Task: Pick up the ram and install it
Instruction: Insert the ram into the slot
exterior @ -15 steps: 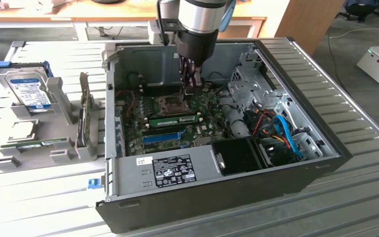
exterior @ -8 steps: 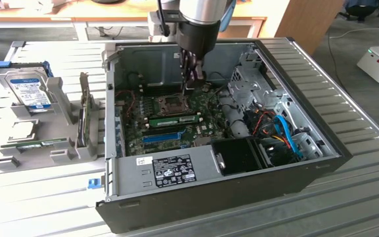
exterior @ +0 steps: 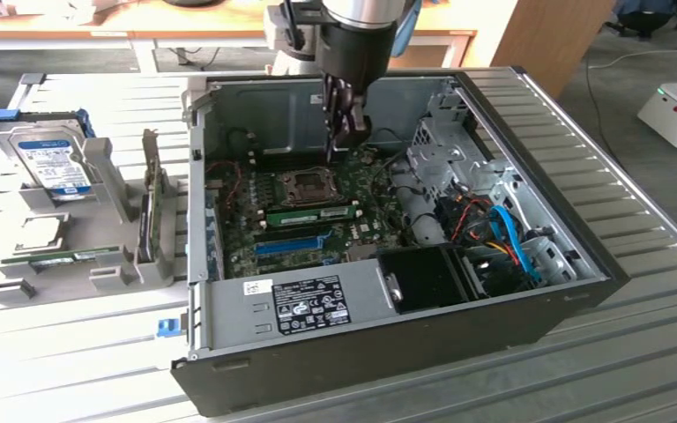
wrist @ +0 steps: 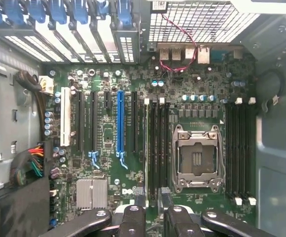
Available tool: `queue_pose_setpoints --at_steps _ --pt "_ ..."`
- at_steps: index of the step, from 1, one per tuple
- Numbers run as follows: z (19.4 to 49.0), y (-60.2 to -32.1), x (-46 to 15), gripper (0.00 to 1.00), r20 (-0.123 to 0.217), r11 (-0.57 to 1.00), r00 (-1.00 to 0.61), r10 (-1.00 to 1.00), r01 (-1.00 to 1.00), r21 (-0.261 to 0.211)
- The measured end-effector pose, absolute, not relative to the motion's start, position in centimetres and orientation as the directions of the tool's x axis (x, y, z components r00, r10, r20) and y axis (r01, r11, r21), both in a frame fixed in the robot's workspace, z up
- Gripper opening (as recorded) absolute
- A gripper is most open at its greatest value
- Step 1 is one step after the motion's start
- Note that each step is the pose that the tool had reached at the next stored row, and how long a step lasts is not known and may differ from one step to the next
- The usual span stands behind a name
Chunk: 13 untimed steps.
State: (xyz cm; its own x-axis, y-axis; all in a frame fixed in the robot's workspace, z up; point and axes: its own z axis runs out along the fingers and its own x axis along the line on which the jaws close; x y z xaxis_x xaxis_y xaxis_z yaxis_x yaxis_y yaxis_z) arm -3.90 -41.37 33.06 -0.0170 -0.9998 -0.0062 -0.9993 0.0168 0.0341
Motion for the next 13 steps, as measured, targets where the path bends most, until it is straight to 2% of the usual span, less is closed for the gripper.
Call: queue_pose_setpoints --at_steps 13 --pt "34.6 -41.4 -3.9 0.25 -0.006 0.017 -0.017 -1.0 -0.999 0.034"
